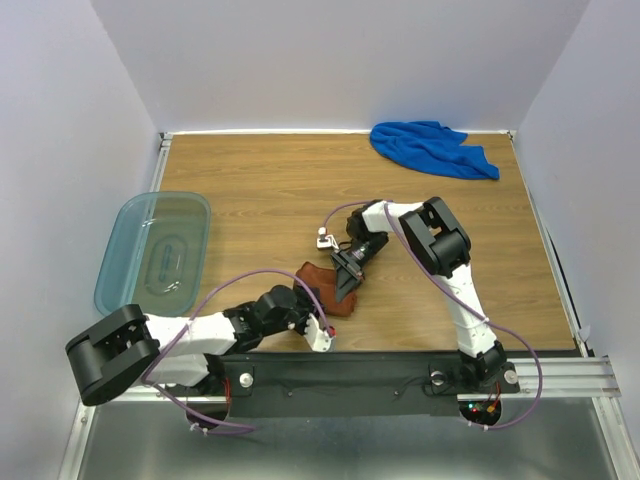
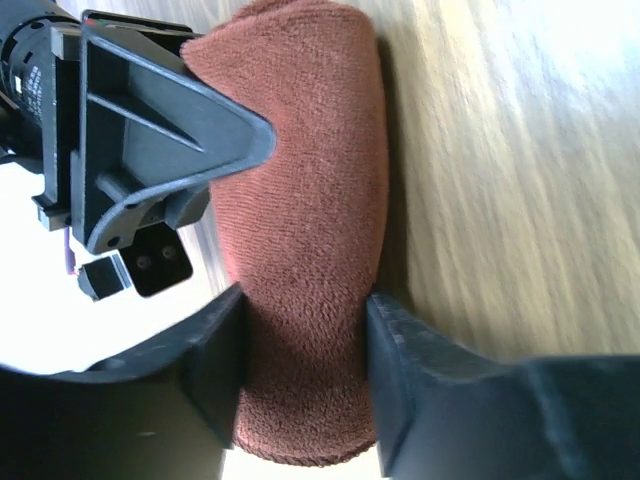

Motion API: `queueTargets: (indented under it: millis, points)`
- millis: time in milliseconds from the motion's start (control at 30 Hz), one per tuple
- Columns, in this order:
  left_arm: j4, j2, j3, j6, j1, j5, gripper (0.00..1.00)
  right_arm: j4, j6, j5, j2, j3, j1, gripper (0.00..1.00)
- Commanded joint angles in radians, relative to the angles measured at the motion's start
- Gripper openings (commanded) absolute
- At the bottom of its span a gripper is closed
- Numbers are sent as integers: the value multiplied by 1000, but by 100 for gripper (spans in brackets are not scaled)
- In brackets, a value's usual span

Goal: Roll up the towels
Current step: Roll the towel

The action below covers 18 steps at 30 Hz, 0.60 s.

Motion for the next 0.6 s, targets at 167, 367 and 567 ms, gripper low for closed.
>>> queueTargets:
  millis: [167,367,567]
  points:
    - [-377,41,174,-146,-5,105,31,74,12,305,-34,107,-16,46]
    - [-513,53,213,-158,-4,188,31,111,58,418,-120,224,-48,65]
    - [-592,105,280,-230,53,245,30,235,156,452,-236,233,-120,89]
